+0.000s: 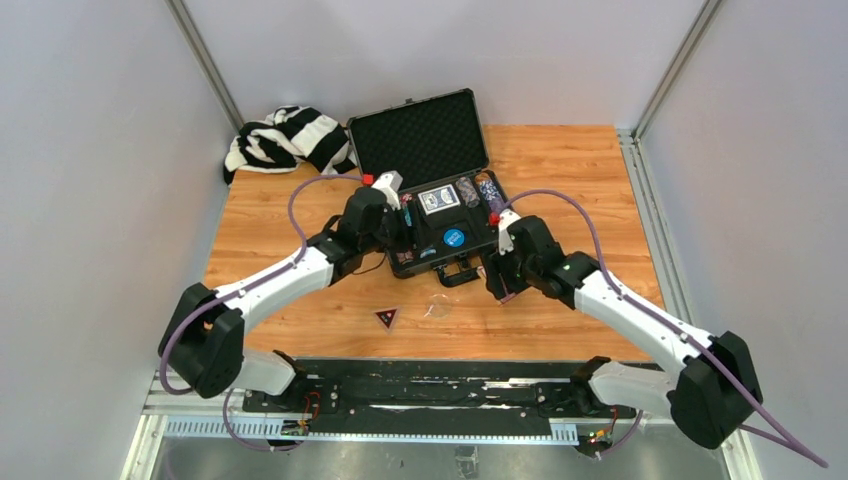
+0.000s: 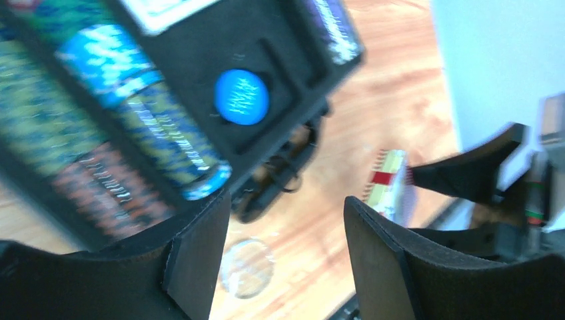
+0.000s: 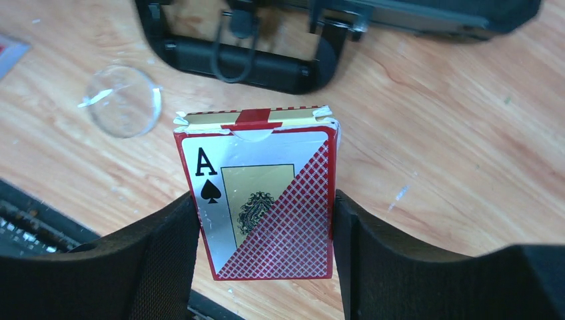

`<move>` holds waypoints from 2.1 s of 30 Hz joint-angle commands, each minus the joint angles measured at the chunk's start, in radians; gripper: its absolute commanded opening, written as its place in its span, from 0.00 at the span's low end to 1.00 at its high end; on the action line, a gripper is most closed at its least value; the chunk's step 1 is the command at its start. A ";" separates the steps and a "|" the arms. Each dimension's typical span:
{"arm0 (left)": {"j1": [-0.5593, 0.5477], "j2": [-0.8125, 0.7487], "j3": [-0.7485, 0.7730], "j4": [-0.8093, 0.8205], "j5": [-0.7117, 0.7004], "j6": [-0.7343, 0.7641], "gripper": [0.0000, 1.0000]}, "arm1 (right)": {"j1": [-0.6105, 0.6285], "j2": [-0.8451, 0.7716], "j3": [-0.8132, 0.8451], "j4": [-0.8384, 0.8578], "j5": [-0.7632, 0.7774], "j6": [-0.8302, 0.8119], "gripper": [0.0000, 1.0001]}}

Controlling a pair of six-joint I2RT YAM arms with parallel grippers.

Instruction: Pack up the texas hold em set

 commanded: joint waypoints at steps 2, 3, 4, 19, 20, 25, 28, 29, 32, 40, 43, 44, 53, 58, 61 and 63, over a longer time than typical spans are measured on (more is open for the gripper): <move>0.008 0.084 0.039 0.159 0.425 -0.085 0.67 | 0.118 -0.053 -0.001 0.033 -0.057 -0.094 0.27; 0.008 0.104 0.046 0.172 0.464 -0.097 0.67 | 0.146 -0.052 0.003 0.037 -0.044 -0.103 0.27; 0.006 0.121 0.053 0.179 0.499 -0.104 0.67 | 0.172 -0.050 0.007 0.045 -0.033 -0.107 0.27; -0.033 0.158 0.036 0.202 0.720 -0.115 0.65 | 0.260 -0.046 0.082 0.111 -0.006 -0.141 0.28; -0.033 0.160 0.032 0.202 0.722 -0.116 0.65 | 0.262 -0.045 0.083 0.117 -0.007 -0.141 0.28; -0.039 0.174 0.019 0.203 0.725 -0.113 0.62 | 0.264 -0.050 0.098 0.132 -0.013 -0.146 0.27; -0.047 0.172 0.023 0.203 0.733 -0.102 0.54 | 0.264 -0.044 0.102 0.134 0.000 -0.156 0.28; -0.049 0.170 0.025 0.203 0.735 -0.098 0.53 | 0.265 -0.042 0.105 0.129 0.001 -0.156 0.28; -0.046 0.185 0.034 0.171 0.719 -0.078 0.55 | 0.270 -0.059 0.104 0.121 -0.010 -0.152 0.28; -0.052 0.232 0.053 0.195 0.742 -0.088 0.66 | 0.273 -0.111 0.080 0.122 0.014 -0.153 0.27; -0.055 0.231 0.051 0.195 0.750 -0.087 0.65 | 0.273 -0.114 0.080 0.126 0.020 -0.160 0.28; -0.056 0.228 0.050 0.195 0.754 -0.084 0.61 | 0.273 -0.113 0.079 0.130 0.022 -0.162 0.28; -0.060 0.196 0.040 0.195 0.728 -0.081 0.00 | 0.273 -0.084 0.089 0.145 0.025 -0.165 0.28; -0.029 0.194 0.064 0.182 0.613 -0.089 0.00 | 0.273 -0.166 0.043 0.167 0.004 -0.134 0.44; 0.037 0.215 0.091 0.179 0.556 -0.109 0.00 | 0.272 -0.252 -0.022 0.193 -0.002 -0.127 0.51; 0.074 0.234 0.096 0.232 0.534 -0.154 0.00 | 0.273 -0.307 -0.046 0.195 0.007 -0.126 0.56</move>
